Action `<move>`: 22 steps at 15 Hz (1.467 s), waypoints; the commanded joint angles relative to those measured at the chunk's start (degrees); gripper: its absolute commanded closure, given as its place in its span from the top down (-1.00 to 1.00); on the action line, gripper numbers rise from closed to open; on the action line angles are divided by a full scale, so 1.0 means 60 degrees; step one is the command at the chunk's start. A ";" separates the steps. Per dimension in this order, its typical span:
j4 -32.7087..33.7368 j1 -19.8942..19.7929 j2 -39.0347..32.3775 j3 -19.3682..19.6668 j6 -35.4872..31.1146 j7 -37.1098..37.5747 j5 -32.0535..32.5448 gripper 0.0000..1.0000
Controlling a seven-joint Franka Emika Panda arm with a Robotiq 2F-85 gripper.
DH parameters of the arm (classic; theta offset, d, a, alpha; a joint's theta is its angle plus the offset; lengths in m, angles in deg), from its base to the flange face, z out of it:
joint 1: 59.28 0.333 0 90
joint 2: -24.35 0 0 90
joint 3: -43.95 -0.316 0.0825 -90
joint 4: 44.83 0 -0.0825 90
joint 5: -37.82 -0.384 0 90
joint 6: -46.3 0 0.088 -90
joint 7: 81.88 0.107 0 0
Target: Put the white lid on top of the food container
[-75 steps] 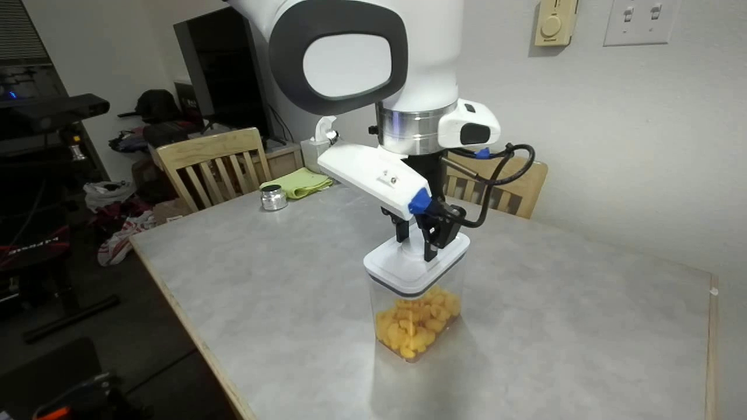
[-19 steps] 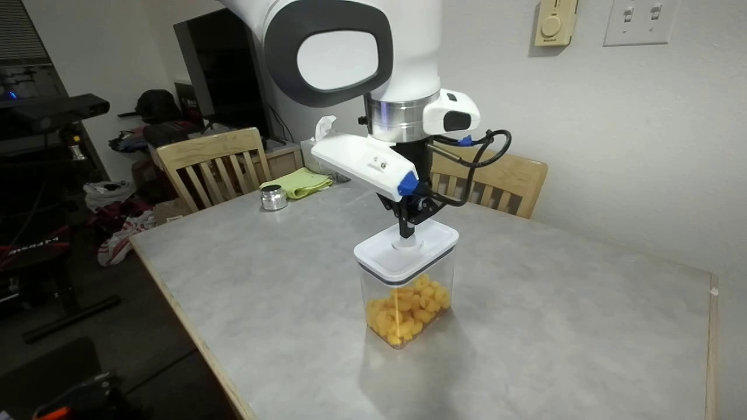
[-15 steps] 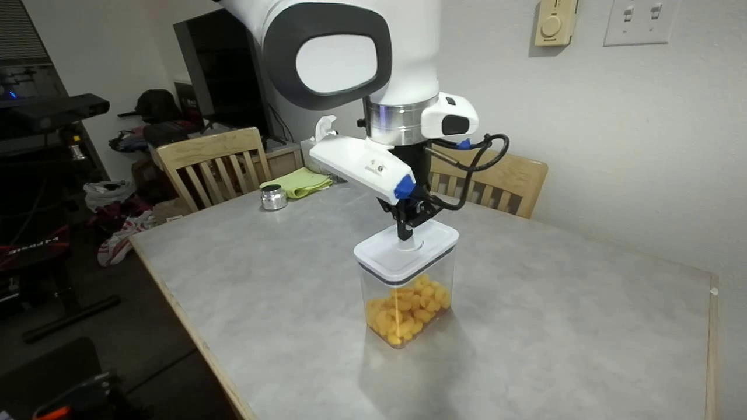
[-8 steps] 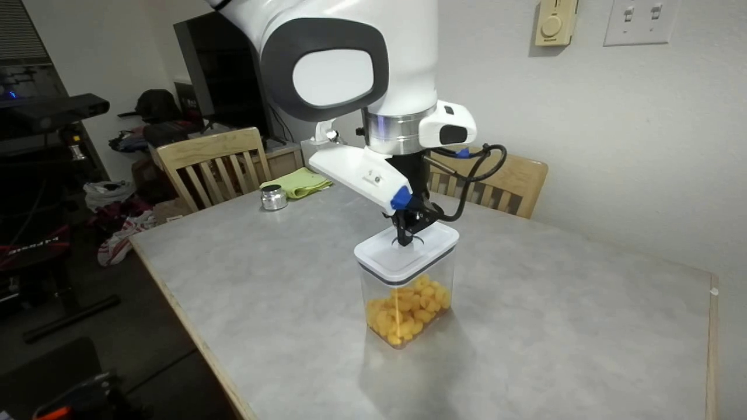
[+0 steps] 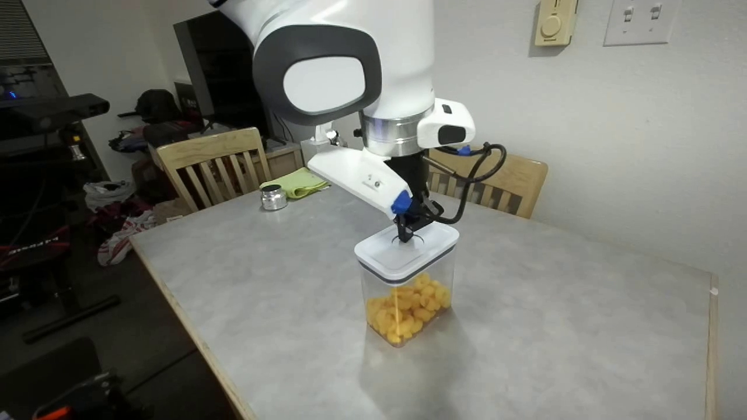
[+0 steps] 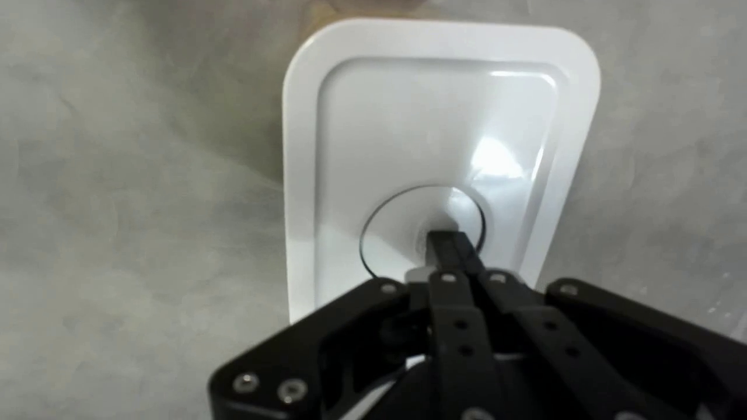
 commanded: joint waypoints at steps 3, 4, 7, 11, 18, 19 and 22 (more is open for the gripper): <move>-0.0256 0.0247 0.0819 -0.0095 0.0049 -0.0102 0.0583 -1.00; -0.0239 0.0314 0.0923 -0.0071 0.0027 -0.0092 0.0713 -1.00; -0.0201 0.0437 0.1170 -0.0009 0.0013 -0.0085 0.0885 -1.00; -0.0211 0.0497 0.1271 0.0035 0.0020 -0.0052 0.0881 -0.54; -0.0197 0.0502 0.1248 0.0059 0.0039 0.0038 0.0848 0.51; -0.0197 0.0504 0.1247 0.0061 0.0046 0.0058 0.0850 0.64; -0.0189 0.0506 0.1229 0.0070 0.0069 0.0167 0.0842 0.98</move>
